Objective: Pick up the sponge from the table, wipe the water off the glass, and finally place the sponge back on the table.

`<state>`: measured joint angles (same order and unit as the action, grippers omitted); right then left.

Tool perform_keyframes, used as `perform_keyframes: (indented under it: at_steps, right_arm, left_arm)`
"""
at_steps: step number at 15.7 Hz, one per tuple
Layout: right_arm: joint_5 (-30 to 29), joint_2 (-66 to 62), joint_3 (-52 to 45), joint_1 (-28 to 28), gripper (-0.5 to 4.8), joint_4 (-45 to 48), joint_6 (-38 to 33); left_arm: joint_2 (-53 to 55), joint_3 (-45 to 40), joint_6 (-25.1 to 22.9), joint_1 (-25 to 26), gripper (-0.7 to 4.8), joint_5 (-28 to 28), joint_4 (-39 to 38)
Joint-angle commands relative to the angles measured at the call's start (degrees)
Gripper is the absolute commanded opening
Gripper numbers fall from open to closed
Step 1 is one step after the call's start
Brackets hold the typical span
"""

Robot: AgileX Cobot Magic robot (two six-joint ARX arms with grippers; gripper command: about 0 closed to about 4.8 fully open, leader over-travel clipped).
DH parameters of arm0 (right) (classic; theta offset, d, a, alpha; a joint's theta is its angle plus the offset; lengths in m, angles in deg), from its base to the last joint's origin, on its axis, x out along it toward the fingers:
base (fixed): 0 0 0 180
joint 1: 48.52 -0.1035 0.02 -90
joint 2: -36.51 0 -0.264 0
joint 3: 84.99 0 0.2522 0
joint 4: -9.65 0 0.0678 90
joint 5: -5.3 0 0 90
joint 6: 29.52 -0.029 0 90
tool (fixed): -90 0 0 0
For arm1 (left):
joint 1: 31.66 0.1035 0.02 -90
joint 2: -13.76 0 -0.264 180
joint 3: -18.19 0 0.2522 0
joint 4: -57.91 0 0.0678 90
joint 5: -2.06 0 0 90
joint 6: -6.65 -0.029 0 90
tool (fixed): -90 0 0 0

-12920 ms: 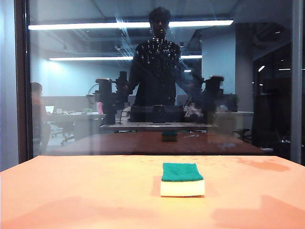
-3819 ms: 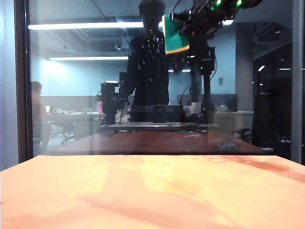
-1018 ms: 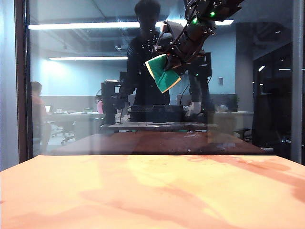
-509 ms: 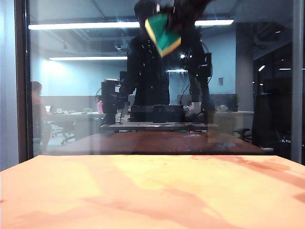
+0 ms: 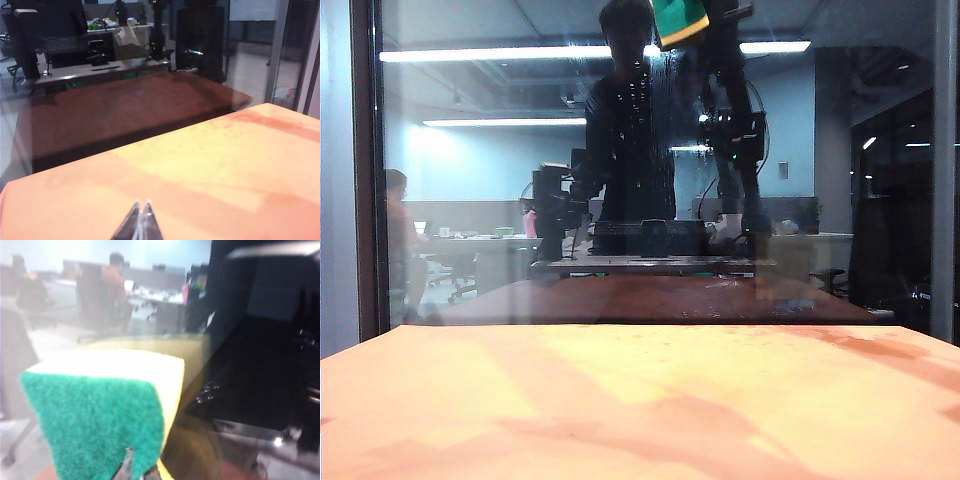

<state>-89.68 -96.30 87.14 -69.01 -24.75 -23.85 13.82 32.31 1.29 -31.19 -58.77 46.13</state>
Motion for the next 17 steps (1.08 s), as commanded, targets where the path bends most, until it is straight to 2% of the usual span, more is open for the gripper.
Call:
perform_keyframes:
  at_steps: [1,6,11,14,17]
  right_arm:
    - [-0.1,-0.7,-1.9,-0.5,-0.09,-1.1,0.0]
    - [-1.0,-5.8,-1.9,-2.9,-0.09,-6.9,0.0]
    - [-0.7,-11.8,-1.9,-3.0,-0.09,-15.0,0.0]
    - [0.4,-11.8,-1.0,-3.1,-0.09,-13.9,0.0]
    - [0.3,-11.8,4.1,-3.1,-0.09,-13.8,-0.1]
  left_arm:
    - [0.1,0.2,0.0,0.0,-0.06,0.2,0.6]
    - [0.1,0.2,0.0,0.0,-0.06,0.2,0.3]
    - [0.1,0.2,0.0,0.0,-0.06,0.2,0.3]
    - [0.1,0.2,0.0,0.0,-0.06,0.2,0.3]
    - [0.1,0.2,0.0,0.0,-0.06,0.2,0.3]
